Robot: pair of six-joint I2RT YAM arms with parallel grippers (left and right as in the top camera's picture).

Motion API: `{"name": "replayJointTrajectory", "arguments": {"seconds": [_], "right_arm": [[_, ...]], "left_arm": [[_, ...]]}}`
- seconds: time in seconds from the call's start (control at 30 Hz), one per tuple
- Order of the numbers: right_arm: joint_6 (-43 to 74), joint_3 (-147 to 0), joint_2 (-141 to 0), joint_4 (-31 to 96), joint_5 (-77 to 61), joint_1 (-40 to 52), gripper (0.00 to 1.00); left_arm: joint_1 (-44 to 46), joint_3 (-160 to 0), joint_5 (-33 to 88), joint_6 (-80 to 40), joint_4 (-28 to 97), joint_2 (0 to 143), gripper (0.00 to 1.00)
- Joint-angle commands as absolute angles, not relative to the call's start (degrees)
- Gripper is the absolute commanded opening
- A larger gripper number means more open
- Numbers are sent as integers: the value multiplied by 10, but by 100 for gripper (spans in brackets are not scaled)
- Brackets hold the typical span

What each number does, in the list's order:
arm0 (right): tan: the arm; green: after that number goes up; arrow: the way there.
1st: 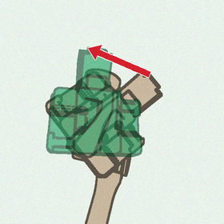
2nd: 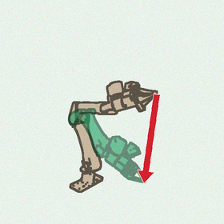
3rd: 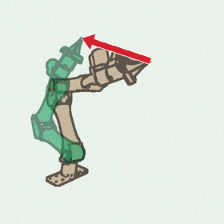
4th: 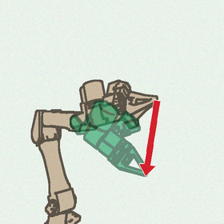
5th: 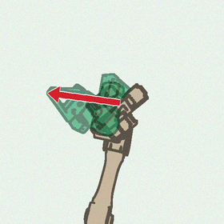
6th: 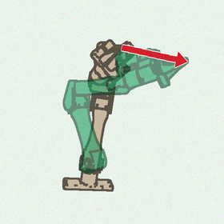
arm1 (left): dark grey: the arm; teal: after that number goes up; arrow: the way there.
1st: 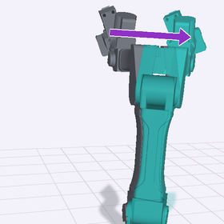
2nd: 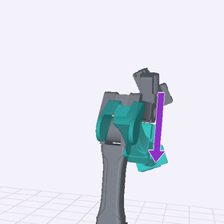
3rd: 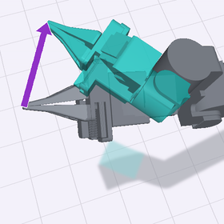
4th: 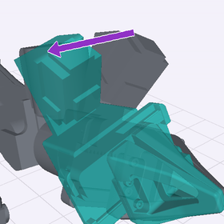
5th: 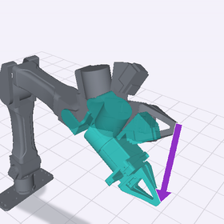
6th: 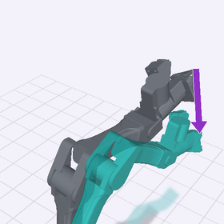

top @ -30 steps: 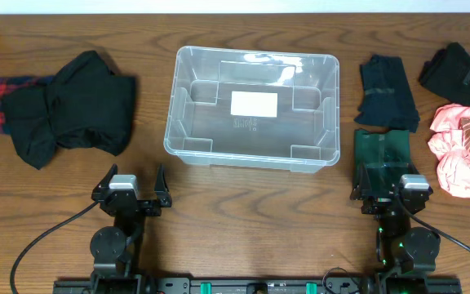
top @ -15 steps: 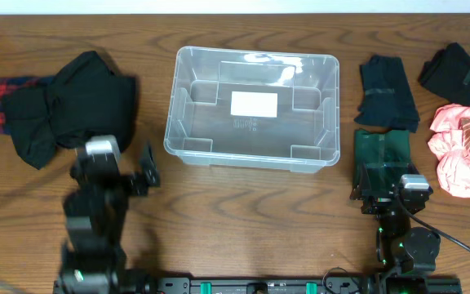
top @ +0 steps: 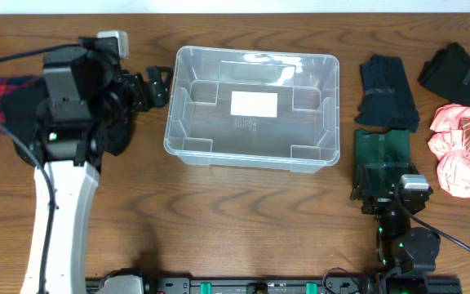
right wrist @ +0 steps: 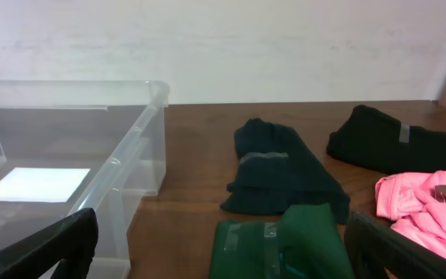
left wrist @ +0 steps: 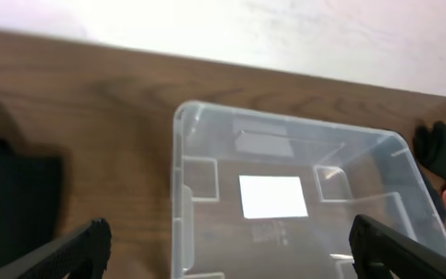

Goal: Pack container
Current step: 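Reach the left gripper to the black garment and grasp it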

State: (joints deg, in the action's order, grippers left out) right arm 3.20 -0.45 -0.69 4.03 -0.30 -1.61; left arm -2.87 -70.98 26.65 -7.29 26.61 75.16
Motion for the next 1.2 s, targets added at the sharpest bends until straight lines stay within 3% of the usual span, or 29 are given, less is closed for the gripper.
{"name": "replayJointTrajectory", "arguments": {"seconds": [0.0, 0.2, 0.53, 1.17], "right_arm": [[25, -3, -3, 42, -6, -11, 99], [25, -3, -3, 43, -6, -11, 99], [25, -3, -3, 42, -6, -11, 99], [25, -3, -3, 43, -6, -11, 99]], "left_arm": [[-48, -719, 246, -156, 278, 779, 98], [-155, -711, 214, -323, 315, 826, 98], [-285, -594, 213, -424, 237, 837, 98], [-293, -478, 100, -449, 86, 883, 98]]}}
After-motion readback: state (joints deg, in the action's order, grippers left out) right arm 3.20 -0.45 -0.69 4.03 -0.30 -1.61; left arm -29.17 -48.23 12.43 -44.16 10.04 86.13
